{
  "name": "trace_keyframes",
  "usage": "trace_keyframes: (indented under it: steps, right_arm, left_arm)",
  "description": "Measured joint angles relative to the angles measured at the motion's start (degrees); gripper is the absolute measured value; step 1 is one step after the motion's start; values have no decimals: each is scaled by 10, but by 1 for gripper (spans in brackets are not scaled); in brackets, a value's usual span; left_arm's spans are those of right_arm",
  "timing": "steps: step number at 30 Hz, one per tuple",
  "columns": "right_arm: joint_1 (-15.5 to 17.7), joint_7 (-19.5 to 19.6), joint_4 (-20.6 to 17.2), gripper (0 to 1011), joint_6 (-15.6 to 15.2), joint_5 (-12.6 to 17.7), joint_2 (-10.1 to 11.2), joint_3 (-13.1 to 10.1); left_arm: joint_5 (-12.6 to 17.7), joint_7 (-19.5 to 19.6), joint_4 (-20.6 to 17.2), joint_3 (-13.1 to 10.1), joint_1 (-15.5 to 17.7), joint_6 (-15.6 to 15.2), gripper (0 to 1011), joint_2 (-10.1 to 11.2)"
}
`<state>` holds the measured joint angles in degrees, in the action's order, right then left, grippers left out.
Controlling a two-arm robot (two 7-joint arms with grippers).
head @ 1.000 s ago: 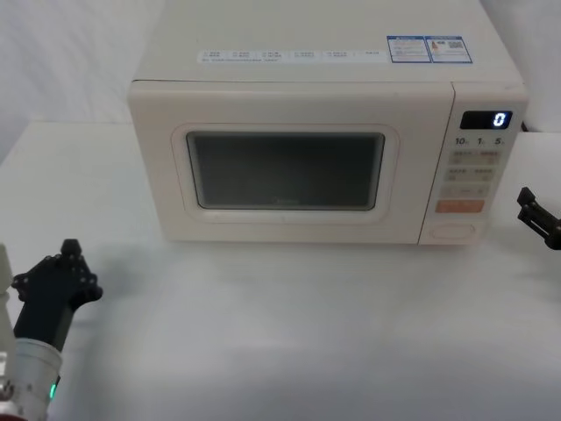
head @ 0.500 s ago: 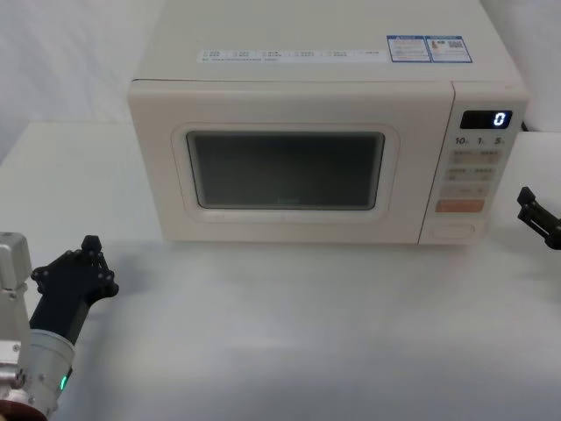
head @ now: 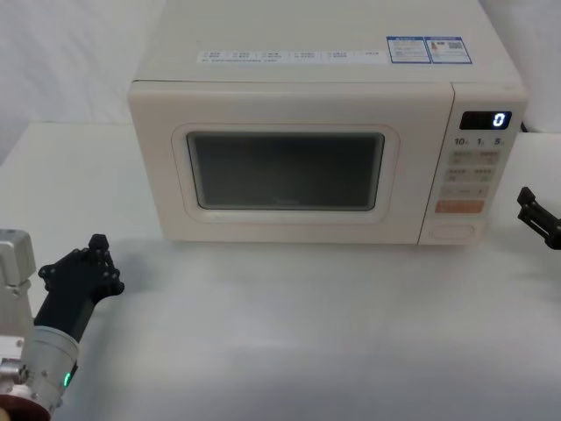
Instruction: Press the button to open the microwave door with one hand; close the microwave door with the other hand.
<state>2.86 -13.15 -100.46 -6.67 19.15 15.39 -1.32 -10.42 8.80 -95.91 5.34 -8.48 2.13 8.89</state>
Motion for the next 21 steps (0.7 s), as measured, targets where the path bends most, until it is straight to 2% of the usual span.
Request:
trace_keyframes:
  steps: [6, 21]
  right_arm:
    - [0, 0, 0, 1002, 0, 0, 0, 0]
    - [0, 0, 0, 1002, 0, 0, 0, 0]
  left_arm:
    - [0, -2, 2, -6, 3, -12, 0, 4]
    - [1, -2, 1, -4, 2, -10, 0, 3]
